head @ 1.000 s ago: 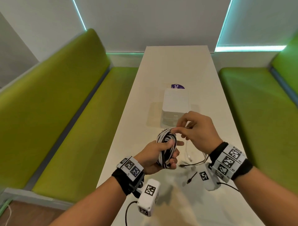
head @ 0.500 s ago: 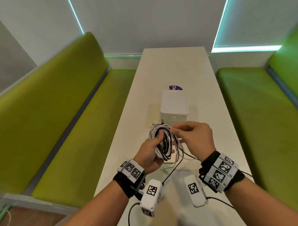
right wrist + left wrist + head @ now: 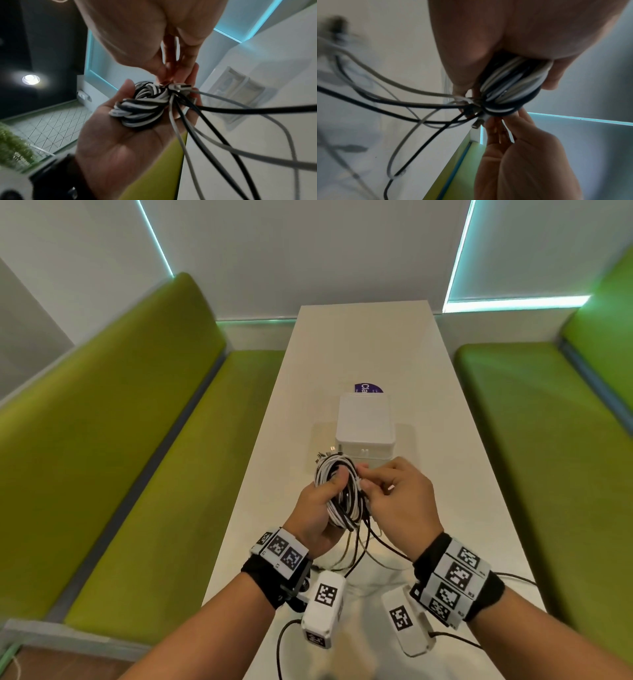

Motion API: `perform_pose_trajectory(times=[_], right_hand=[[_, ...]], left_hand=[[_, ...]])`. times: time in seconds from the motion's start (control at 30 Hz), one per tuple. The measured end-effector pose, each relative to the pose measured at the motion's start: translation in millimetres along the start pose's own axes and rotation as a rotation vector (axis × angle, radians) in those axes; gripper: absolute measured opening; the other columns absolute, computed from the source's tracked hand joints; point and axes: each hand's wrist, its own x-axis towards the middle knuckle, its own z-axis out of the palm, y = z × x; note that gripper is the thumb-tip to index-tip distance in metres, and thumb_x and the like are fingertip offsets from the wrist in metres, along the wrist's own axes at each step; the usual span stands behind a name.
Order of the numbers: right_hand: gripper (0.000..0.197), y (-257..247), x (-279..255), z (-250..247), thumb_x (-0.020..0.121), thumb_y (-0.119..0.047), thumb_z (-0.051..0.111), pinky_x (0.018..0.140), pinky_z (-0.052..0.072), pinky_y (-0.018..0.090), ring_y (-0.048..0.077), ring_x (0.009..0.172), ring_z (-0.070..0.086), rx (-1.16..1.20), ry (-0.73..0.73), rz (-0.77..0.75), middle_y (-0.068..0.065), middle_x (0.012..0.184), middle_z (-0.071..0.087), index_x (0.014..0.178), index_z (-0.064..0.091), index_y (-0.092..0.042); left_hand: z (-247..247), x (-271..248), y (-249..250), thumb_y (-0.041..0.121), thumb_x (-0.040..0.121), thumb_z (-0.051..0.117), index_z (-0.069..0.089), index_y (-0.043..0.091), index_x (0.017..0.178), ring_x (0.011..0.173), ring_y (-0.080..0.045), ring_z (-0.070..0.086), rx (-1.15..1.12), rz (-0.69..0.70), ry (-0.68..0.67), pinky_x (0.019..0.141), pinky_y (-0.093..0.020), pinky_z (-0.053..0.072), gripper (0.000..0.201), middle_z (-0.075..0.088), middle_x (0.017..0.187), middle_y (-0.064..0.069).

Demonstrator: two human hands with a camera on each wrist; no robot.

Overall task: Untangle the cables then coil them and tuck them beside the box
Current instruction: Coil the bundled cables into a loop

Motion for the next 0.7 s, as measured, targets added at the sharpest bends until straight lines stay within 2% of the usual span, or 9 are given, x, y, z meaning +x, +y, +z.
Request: perform_pose_trajectory(times=[0.07,0.17,0.23,0.33,0.4,0.47,0.57,0.63,0.7], right_hand=[[0.022,0.8,4.9,-5.0,0.077,-0.029,0.083,0.08,0.047,0.027,0.007,0.096,0.048,-0.182,0.037,-0.054,-0.013,0.097,0.041,0.091,0.071,-0.04],[0.028,2.0,5.4,-5.6,0.078,-0.028,0.078,0.071,0.048,0.031,0.008,0.091,0.052,-0.255,-0.042,-0.085,-0.014,0.098,0.042,0.088,0.053,-0.033],[0.025,2.3,2.6,0.7,0.08,-0.015,0.073,0.068,0.047,0.03,0.006,0.085,0.056,-0.14,-0.052,-0.186,-0.01,0.09,0.045,0.08,0.051,-0.026],[0.029,9.5,-2.9,4.9,0.081,-0.007,0.076,0.066,0.048,0.032,0.018,0.073,0.054,0.18,0.0,-0.222,0.001,0.083,0.047,0.076,0.049,-0.017],[0.024,17.2,-11.4,4.4,0.081,-0.018,0.075,0.072,0.05,0.033,0.019,0.077,0.054,0.351,-0.058,-0.198,0.0,0.086,0.051,0.085,0.051,-0.016],[0.036,20.3,-21.6,5.0,0.075,-0.029,0.071,0.087,0.051,0.033,0.014,0.094,0.061,0.454,-0.206,-0.096,-0.005,0.098,0.058,0.104,0.052,-0.019],[0.073,25.1,-21.6,8.8,0.064,-0.028,0.076,0.102,0.048,0.036,0.011,0.115,0.06,0.404,-0.301,0.053,-0.006,0.118,0.061,0.13,0.043,-0.029],[0.096,22.2,-18.7,13.4,0.061,-0.027,0.085,0.097,0.049,0.027,0.012,0.117,0.06,0.352,-0.32,0.096,-0.007,0.128,0.054,0.142,0.033,-0.033],[0.11,15.2,-16.5,21.8,0.064,-0.017,0.09,0.085,0.053,0.019,0.014,0.113,0.061,0.33,-0.376,0.165,-0.009,0.134,0.047,0.151,0.025,-0.034]], left_hand=[[0.6,0.2,-1.4,0.027,0.094,0.062,0.058,-0.004,0.131,0.104,-0.032,0.062,0.034,0.032,-0.005,0.086,-0.039,0.052,0.048,0.064,0.122,-0.024],[3.7,2.1,-3.1,0.017,0.084,0.066,0.06,-0.005,0.125,0.1,-0.037,0.056,0.093,0.055,0.022,0.085,-0.041,0.049,0.047,0.065,0.108,-0.025],[7.5,2.7,-2.0,0.014,0.081,0.065,0.067,0.001,0.113,0.092,-0.034,0.06,0.102,0.056,0.03,0.078,-0.038,0.05,0.035,0.067,0.098,-0.019],[10.3,3.6,3.8,0.014,0.08,0.064,0.066,0.004,0.109,0.081,-0.026,0.062,0.107,0.073,0.009,0.07,-0.034,0.052,0.031,0.066,0.088,-0.014],[9.6,3.7,10.7,0.014,0.081,0.064,0.066,0.006,0.107,0.074,-0.023,0.06,0.079,0.082,-0.003,0.066,-0.032,0.052,0.027,0.062,0.08,-0.01],[5.3,4.1,19.2,0.014,0.085,0.062,0.063,0.006,0.108,0.073,-0.023,0.059,0.019,0.089,-0.023,0.069,-0.034,0.053,0.023,0.058,0.078,-0.008],[-6.4,7.1,26.9,0.019,0.091,0.063,0.062,0.007,0.108,0.074,-0.024,0.057,-0.07,0.095,-0.027,0.092,-0.049,0.04,0.021,0.054,0.08,-0.007],[-9.6,8.6,27.3,0.024,0.093,0.062,0.061,0.007,0.11,0.072,-0.024,0.055,-0.133,0.092,-0.025,0.098,-0.054,0.029,0.024,0.053,0.08,-0.006],[-5.1,7.4,27.6,0.027,0.094,0.06,0.057,0.008,0.112,0.069,-0.022,0.052,-0.181,0.095,-0.058,0.092,-0.05,0.036,0.027,0.052,0.081,-0.005]])
